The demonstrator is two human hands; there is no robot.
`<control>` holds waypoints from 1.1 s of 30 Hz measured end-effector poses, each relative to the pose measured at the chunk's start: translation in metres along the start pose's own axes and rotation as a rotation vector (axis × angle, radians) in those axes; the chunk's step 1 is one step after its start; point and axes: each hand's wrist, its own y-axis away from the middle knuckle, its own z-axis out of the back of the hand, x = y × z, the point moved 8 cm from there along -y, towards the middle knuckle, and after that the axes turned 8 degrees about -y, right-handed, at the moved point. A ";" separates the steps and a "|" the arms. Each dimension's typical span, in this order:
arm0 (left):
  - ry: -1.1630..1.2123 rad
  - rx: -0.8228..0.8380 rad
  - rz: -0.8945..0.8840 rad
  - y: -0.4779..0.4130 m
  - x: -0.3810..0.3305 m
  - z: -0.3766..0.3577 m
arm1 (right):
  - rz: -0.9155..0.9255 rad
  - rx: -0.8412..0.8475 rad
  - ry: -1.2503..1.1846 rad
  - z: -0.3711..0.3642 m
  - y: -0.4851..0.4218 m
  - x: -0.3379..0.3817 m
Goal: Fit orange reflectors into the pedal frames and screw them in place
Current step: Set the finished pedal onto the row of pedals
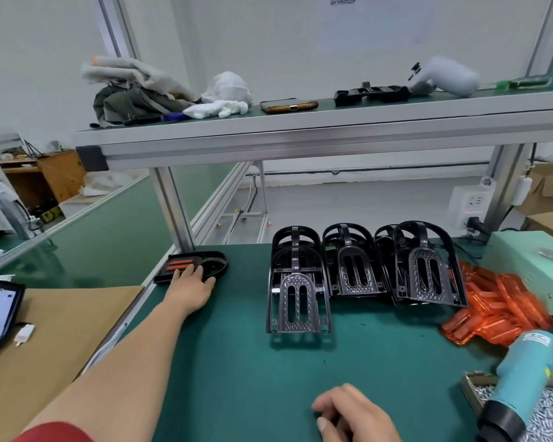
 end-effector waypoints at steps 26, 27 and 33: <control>0.709 -0.204 -0.029 0.115 -0.119 0.056 | -0.047 -0.088 -0.077 0.011 0.003 -0.007; 0.737 -0.220 -0.011 0.118 -0.116 0.056 | -0.072 -0.117 -0.095 0.014 0.004 -0.008; 1.006 -0.248 0.002 0.158 -0.110 0.045 | -0.121 -0.177 -0.164 0.019 0.006 -0.008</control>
